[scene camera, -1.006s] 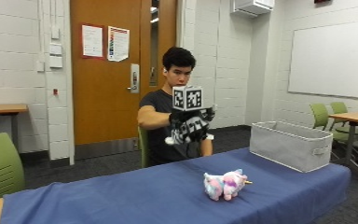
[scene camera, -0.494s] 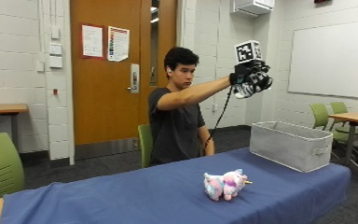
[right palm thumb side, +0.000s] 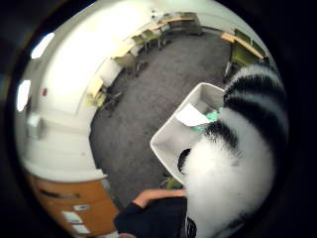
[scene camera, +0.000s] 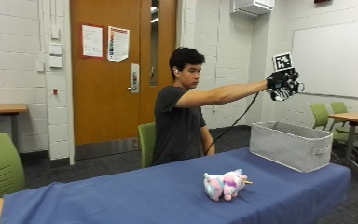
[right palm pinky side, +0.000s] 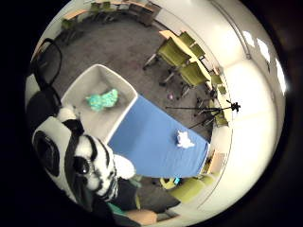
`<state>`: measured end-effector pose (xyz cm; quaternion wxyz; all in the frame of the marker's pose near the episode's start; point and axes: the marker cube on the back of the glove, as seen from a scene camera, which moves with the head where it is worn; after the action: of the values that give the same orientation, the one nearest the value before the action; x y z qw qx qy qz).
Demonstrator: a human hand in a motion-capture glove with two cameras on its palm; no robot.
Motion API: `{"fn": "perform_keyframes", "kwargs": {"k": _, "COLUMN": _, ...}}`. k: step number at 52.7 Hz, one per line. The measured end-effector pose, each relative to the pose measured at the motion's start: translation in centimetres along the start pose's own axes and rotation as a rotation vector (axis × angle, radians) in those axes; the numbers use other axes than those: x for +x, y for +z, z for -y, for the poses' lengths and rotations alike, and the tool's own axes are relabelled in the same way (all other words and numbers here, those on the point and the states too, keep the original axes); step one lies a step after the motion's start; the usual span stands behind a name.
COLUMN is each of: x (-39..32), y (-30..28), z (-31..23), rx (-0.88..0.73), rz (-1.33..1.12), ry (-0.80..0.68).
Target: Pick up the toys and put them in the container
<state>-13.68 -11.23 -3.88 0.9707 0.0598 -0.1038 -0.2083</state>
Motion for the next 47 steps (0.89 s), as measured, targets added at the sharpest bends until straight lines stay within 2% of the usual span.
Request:
{"fn": "perform_keyframes", "kwargs": {"k": 6, "x": -1.5, "y": 1.5, "z": 0.5, "rx": -0.001, "rz": 0.036, "ry": -0.092}}
{"fn": "perform_keyframes", "kwargs": {"k": 10, "x": -1.4, "y": 2.6, "z": 0.9, "rx": -0.033, "rz": 0.017, "ry": 0.000}}
{"fn": "perform_keyframes", "kwargs": {"k": 16, "x": 0.7, "y": 4.6, "z": 0.2, "rx": -0.184, "rz": -0.169, "ry": -0.020}}
{"fn": "perform_keyframes", "kwargs": {"k": 20, "x": 0.0, "y": 4.4, "z": 0.7, "rx": -0.137, "rz": -0.095, "ry": 0.124}}
{"fn": "perform_keyframes", "kwargs": {"k": 28, "x": 3.3, "y": 3.0, "z": -1.2, "rx": -0.102, "rz": -0.176, "ry": -0.008}}
{"fn": "perform_keyframes", "kwargs": {"k": 34, "x": -2.4, "y": 2.7, "z": -1.8, "rx": -0.074, "rz": -0.177, "ry": 0.053}}
{"fn": "perform_keyframes", "kwargs": {"k": 42, "x": 7.7, "y": 0.3, "z": -6.0, "rx": -0.067, "rz": -0.311, "ry": 0.200}}
{"fn": "perform_keyframes", "kwargs": {"k": 47, "x": 12.4, "y": -1.7, "z": -10.3, "rx": -0.069, "rz": -0.150, "ry": 0.073}}
